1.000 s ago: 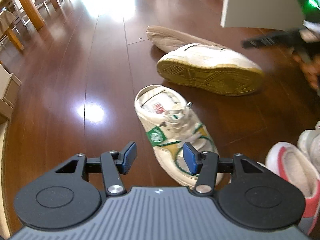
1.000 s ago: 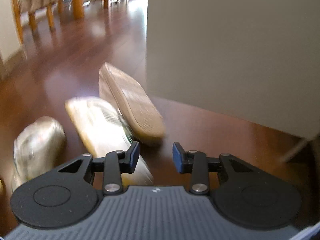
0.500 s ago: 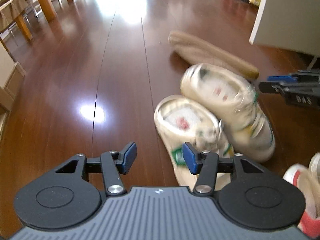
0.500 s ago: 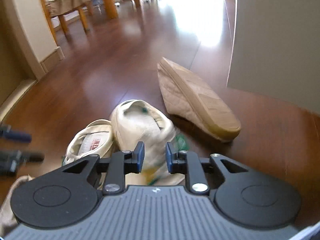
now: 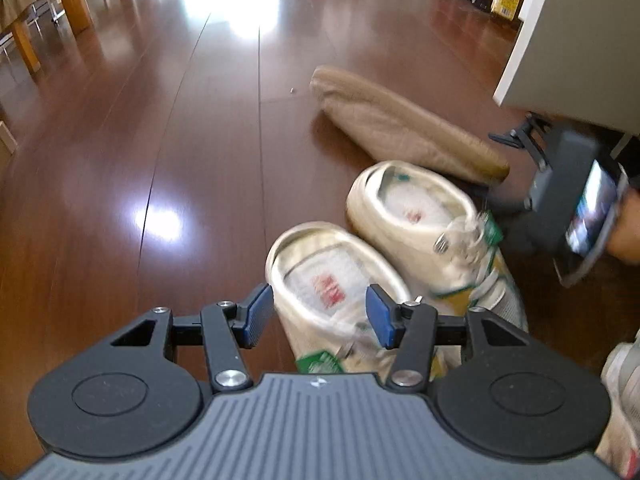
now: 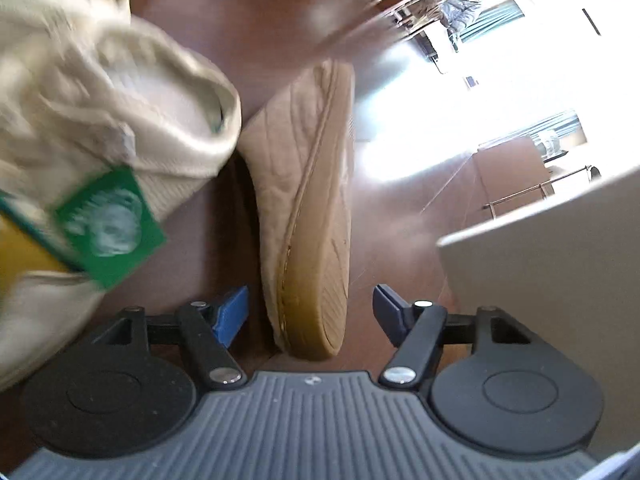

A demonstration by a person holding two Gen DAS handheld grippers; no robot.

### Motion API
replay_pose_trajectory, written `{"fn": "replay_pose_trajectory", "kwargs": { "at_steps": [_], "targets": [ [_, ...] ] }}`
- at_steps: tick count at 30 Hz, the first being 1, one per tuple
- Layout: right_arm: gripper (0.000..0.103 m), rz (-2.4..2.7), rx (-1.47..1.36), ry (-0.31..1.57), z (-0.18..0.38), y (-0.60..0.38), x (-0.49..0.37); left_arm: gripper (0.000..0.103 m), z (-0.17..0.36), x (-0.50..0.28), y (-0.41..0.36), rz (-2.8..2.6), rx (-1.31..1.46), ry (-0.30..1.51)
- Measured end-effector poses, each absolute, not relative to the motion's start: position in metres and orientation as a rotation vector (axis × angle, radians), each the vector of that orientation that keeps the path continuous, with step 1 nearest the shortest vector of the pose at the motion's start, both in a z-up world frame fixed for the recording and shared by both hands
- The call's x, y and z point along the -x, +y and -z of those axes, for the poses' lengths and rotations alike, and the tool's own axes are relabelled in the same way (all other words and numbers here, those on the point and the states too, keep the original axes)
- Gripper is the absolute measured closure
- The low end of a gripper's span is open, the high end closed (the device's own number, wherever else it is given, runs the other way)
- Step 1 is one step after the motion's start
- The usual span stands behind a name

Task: Organize scattered shoes
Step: 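Grasp the second upturned beige quilted slipper with the right tool, then set the second beige slipper beside the first and open the right tool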

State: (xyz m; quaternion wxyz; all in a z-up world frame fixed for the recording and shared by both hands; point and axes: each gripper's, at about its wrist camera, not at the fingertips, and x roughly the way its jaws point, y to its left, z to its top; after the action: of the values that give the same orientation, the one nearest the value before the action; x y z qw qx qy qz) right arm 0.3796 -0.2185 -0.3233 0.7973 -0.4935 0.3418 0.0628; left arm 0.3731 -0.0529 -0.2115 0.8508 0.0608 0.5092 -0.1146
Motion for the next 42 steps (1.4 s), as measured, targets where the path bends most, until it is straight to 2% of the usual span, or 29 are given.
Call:
{"fn": "replay_pose_trajectory", "kwargs": {
  "at_steps": [3, 8, 15, 17, 21, 24, 27, 29, 31, 35, 37, 42],
  "targets": [
    [0.081, -0.098, 0.898, 0.702, 0.307, -0.227, -0.383, 0.047, 0.213, -0.370, -0.040, 0.224, -0.112, 1.090],
    [0.083, -0.075, 0.489, 0.626, 0.239, -0.230, -0.372, 0.047, 0.204, -0.365, -0.017, 0.178, -0.066, 1.084],
    [0.082, -0.061, -0.456, 0.715, 0.163, -0.245, -0.358, 0.047, 0.158, -0.337, 0.017, 0.128, -0.012, 1.031],
    [0.082, -0.149, -0.592, 0.713, 0.141, -0.240, -0.334, 0.047, 0.130, -0.315, 0.028, 0.116, -0.071, 0.986],
    [0.082, -0.294, -0.588, 0.730, 0.094, -0.232, -0.280, 0.047, 0.083, -0.283, 0.046, 0.086, -0.160, 0.916],
    [0.082, -0.444, -0.466, 0.779, 0.041, -0.235, -0.226, 0.044, 0.050, -0.256, 0.059, 0.092, -0.168, 0.877],
    [0.082, -0.585, -0.315, 0.882, -0.006, -0.235, -0.170, 0.043, 0.037, -0.227, 0.062, 0.098, -0.179, 0.872],
    [0.082, -0.705, -0.168, 1.018, -0.028, -0.219, -0.127, 0.043, 0.035, -0.207, 0.059, 0.100, -0.178, 0.887],
    [0.082, -0.790, -0.061, 1.124, -0.037, -0.197, -0.121, 0.043, 0.038, -0.192, 0.057, 0.108, -0.168, 0.907],
    [0.082, -0.976, 0.183, 1.328, -0.023, -0.132, -0.110, 0.043, 0.056, -0.140, 0.051, 0.147, -0.095, 0.998],
    [0.082, -1.077, 0.315, 1.413, 0.001, -0.096, -0.112, 0.043, 0.076, -0.110, 0.045, 0.186, -0.060, 1.082],
    [0.081, -1.199, 0.507, 1.499, 0.063, -0.037, -0.125, 0.043, 0.121, -0.068, 0.018, 0.299, -0.158, 1.243]
  ]
}}
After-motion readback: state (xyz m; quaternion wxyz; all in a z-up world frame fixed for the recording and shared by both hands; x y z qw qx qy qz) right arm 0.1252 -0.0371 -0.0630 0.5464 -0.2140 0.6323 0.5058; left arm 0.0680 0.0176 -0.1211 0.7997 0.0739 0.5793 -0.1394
